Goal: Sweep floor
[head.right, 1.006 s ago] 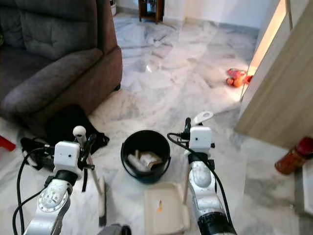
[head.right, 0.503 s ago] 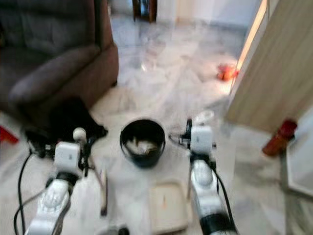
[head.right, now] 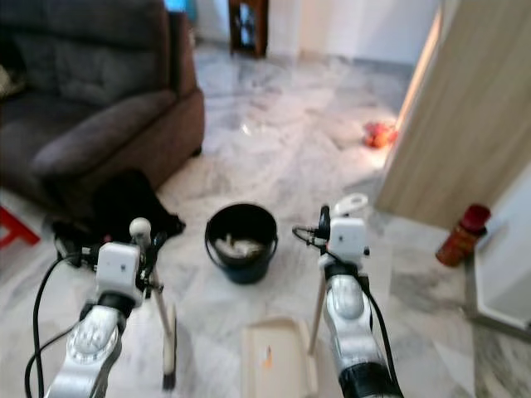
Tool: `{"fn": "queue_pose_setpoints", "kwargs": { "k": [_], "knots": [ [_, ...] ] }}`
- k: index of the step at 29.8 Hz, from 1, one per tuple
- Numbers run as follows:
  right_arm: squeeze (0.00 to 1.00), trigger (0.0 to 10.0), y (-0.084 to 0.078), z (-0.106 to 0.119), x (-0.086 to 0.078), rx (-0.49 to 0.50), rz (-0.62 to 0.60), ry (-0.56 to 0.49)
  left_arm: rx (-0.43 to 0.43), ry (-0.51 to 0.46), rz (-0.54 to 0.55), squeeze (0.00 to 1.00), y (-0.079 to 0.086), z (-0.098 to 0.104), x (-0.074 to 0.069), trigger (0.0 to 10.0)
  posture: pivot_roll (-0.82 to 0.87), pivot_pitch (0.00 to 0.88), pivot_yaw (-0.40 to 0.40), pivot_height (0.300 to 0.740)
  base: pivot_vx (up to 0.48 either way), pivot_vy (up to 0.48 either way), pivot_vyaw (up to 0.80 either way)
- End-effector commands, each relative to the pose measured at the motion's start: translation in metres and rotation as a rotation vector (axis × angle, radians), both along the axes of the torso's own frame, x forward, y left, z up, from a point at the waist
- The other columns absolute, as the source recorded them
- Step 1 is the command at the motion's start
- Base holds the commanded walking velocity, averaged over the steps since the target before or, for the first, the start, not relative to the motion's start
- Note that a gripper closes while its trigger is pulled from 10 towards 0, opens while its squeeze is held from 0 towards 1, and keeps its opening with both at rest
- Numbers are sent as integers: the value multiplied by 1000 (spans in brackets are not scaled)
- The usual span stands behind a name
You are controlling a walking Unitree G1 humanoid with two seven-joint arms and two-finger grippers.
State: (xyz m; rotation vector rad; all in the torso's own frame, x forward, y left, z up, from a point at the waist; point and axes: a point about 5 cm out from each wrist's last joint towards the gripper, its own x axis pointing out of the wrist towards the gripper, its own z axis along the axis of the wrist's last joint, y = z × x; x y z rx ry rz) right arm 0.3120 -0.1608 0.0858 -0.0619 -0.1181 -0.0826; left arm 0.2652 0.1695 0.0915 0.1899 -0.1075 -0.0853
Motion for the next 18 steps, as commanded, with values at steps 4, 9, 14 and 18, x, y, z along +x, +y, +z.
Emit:
{"fn": "queue_pose_setpoints", "kwargs": {
  "k": [4,9,14,18],
  "knots": [
    [0,10000,-1,8,5,-8,1,-30,0,-50,-20,0,-5,10,4,10000,141,33,-8,740,0,0,-800],
    [0,10000,-1,7,4,-8,0,-24,2,-49,-22,0,-5,10,4,10000,143,33,-7,740,0,0,-800],
    [0,10000,-1,7,4,-8,-3,-23,15,-47,-24,0,-5,10,5,10000,140,37,-9,740,0,0,-800],
    [0,10000,-2,7,5,-10,-3,-21,26,-50,-22,0,-6,10,6,10000,139,38,-13,740,0,0,-800]
  ]
}}
